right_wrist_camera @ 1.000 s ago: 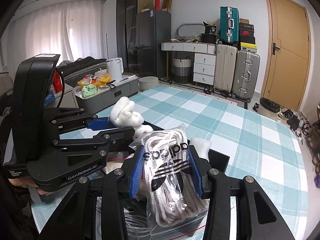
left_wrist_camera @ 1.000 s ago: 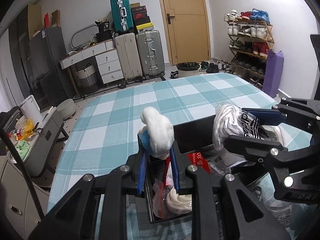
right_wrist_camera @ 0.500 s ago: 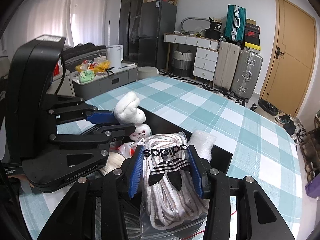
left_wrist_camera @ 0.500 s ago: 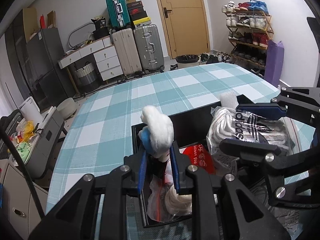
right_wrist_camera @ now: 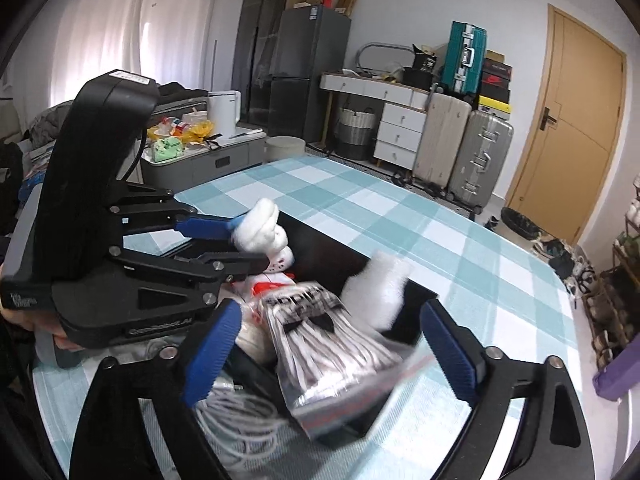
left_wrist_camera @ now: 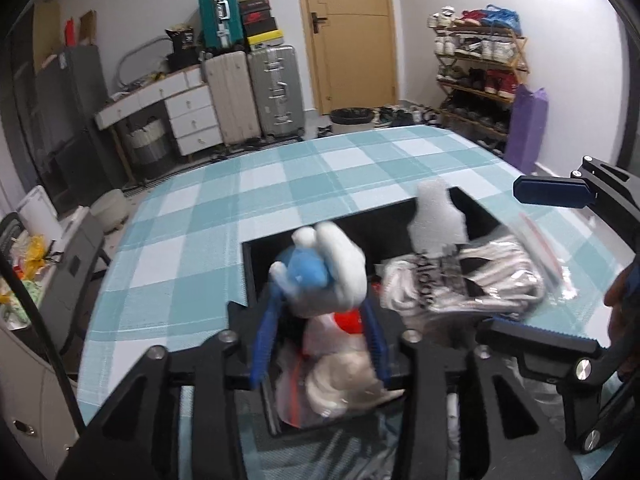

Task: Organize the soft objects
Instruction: 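Lower and release the adidas bag and doll into the box with both grippers, then move both grippers toward the white cable coil and medicine pouch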

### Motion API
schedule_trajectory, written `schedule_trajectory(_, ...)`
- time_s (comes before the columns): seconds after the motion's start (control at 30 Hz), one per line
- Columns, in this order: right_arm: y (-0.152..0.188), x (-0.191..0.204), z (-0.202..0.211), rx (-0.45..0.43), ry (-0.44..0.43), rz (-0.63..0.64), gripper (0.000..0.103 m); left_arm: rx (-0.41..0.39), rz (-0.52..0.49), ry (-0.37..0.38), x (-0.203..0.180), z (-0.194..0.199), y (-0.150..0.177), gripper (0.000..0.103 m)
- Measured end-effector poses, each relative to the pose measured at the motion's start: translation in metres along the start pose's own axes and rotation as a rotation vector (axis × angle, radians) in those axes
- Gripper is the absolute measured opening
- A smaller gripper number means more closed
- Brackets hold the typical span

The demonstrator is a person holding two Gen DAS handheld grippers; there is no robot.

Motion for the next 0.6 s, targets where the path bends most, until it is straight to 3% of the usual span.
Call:
schedule_trajectory(0.13,0.008,-0.003,0.015,-0.009,0.029,-0.024,0.101,0.003,-0.005,0.036,-0.004,0.011,0.004,0.056)
schedule_trajectory(0.23,0.013,-0.005,0.025,-0.016,0.042,-0.045,0.102,-0.012,-0.002,0.074,-0.005,0.021,0.006,0.069)
schedule_trajectory(0.3,0.017,-0.006,0.03,-0.018,0.046,-0.063,0.102,-0.035,0.003,0.089,-0.007,0.03,0.005,0.094)
schedule_trajectory(0.37,0.022,-0.006,0.035,-0.019,0.048,-0.075,0.102,-0.069,0.015,0.073,-0.005,0.04,0.005,0.103)
schedule_trajectory(0.6,0.037,0.0,0.049,-0.032,0.024,-0.138,0.102,-0.069,0.011,0.049,0.001,0.059,0.017,0.103)
Point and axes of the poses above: each gripper's, at about its wrist camera, not at the fingertips, and z roughly against the way its jaws point, x to its left, y to its underside, the point moved 7 cm from there along -z, roughly the way its jaws point, and after that the axes turned 14 degrees about -y, right-handed, at the moved point
